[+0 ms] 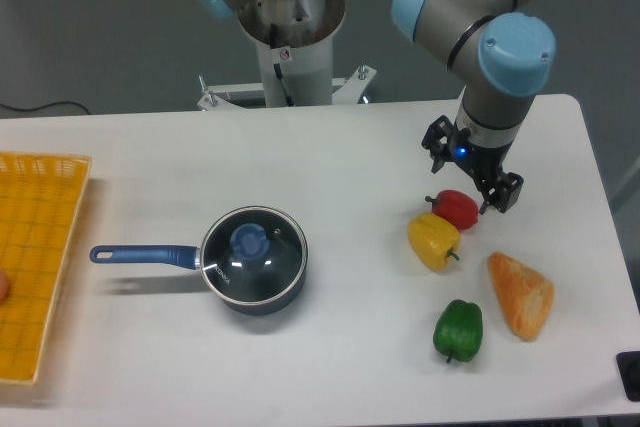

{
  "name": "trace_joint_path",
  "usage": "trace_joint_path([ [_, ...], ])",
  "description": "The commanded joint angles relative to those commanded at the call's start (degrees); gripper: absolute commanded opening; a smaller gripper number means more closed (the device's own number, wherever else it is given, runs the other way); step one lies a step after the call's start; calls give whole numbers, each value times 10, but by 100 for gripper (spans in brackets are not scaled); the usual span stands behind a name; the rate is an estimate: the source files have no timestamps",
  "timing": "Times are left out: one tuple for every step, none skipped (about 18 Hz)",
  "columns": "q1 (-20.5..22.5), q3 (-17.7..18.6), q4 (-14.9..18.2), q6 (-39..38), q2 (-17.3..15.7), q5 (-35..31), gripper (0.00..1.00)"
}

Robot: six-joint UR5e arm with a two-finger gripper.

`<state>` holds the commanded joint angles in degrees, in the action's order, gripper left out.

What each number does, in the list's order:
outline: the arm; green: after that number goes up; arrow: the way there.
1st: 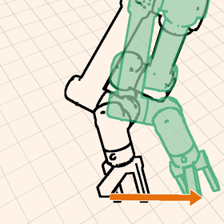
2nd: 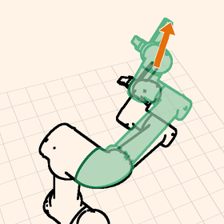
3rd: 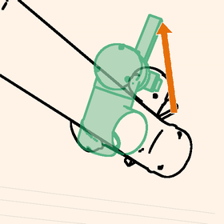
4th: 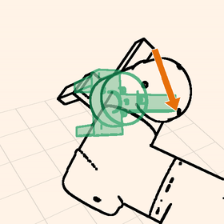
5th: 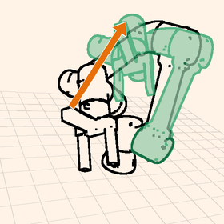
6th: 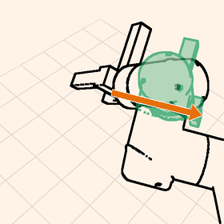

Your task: Open the lid

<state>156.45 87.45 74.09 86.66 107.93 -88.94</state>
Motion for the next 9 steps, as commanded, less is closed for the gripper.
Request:
trace_joint_path([
  [0, -1, 0, 0, 0, -1, 100],
  [0, -1, 1, 0, 0, -2, 100],
  [0, -1, 3, 1, -1, -3, 100],
  [-1, 1, 4, 1, -3, -3, 100],
  [-2, 1, 3, 0, -4, -4, 100],
  [-2, 1, 2, 0, -5, -5, 100],
  [-2, -1, 2, 0, -5, -6, 100],
  [-1, -1, 1, 0, -7, -5, 100],
  [-1, -1, 1, 0, -8, -5, 100],
])
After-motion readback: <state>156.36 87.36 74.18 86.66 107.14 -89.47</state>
